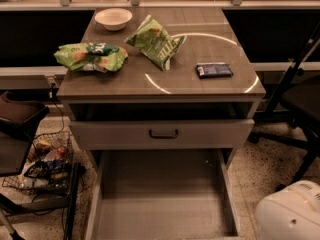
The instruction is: Close middle drawer
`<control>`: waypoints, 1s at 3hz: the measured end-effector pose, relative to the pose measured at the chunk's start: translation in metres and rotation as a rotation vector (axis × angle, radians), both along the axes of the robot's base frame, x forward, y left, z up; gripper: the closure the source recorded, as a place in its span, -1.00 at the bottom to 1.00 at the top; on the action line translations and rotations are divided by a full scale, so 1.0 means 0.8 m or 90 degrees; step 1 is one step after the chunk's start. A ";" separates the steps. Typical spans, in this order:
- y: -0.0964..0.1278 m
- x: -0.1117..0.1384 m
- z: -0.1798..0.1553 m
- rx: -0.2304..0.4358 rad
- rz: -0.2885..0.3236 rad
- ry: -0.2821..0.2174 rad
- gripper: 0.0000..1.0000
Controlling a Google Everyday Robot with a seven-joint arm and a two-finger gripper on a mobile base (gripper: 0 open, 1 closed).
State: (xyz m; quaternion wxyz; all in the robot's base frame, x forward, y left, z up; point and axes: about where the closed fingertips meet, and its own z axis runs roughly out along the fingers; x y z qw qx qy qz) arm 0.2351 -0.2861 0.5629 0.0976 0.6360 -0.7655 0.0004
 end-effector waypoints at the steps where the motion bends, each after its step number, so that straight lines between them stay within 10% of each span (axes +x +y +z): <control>1: 0.035 -0.019 -0.088 0.007 0.033 0.051 1.00; 3: 0.068 -0.045 -0.186 0.019 0.039 0.100 1.00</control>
Offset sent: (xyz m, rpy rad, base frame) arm -0.0426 0.0653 -0.1805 0.0172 0.2013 0.0602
